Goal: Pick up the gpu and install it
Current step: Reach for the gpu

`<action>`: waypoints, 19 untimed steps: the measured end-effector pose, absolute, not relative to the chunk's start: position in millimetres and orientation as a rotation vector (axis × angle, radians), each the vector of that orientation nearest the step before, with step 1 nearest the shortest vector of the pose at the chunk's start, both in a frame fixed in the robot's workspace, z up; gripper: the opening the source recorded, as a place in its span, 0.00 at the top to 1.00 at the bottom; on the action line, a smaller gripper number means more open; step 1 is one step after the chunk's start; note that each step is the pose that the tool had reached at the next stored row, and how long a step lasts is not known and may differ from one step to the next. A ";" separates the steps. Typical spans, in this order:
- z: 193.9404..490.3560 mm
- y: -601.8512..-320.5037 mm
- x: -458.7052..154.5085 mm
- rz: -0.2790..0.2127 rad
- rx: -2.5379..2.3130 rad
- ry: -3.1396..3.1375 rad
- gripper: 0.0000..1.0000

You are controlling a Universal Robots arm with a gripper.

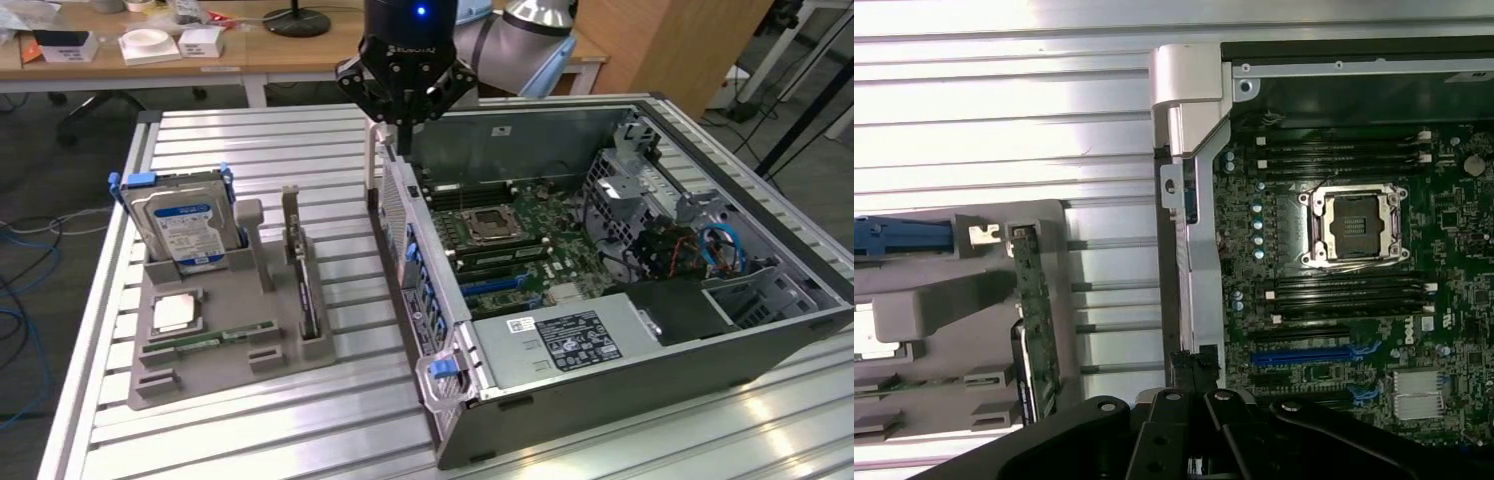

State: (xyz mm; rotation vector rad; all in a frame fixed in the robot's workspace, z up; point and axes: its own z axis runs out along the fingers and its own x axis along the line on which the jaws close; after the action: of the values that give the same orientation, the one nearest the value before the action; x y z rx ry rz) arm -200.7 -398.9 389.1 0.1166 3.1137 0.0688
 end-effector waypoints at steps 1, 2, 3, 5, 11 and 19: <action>389.1 -398.9 -201.1 0.069 0.116 3.114 0.89; 389.1 -398.8 -201.5 0.069 0.117 3.114 0.89; 389.1 -398.8 -201.9 0.069 0.117 3.114 0.89; 389.1 -398.8 -202.7 0.069 0.117 3.114 0.89; 389.1 -398.9 -205.2 0.069 0.117 3.114 0.89; 389.1 -398.9 -208.5 0.069 0.117 3.114 0.89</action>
State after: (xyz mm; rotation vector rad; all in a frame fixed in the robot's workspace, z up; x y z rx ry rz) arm -208.5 -398.9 389.1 0.1165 3.1137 0.0688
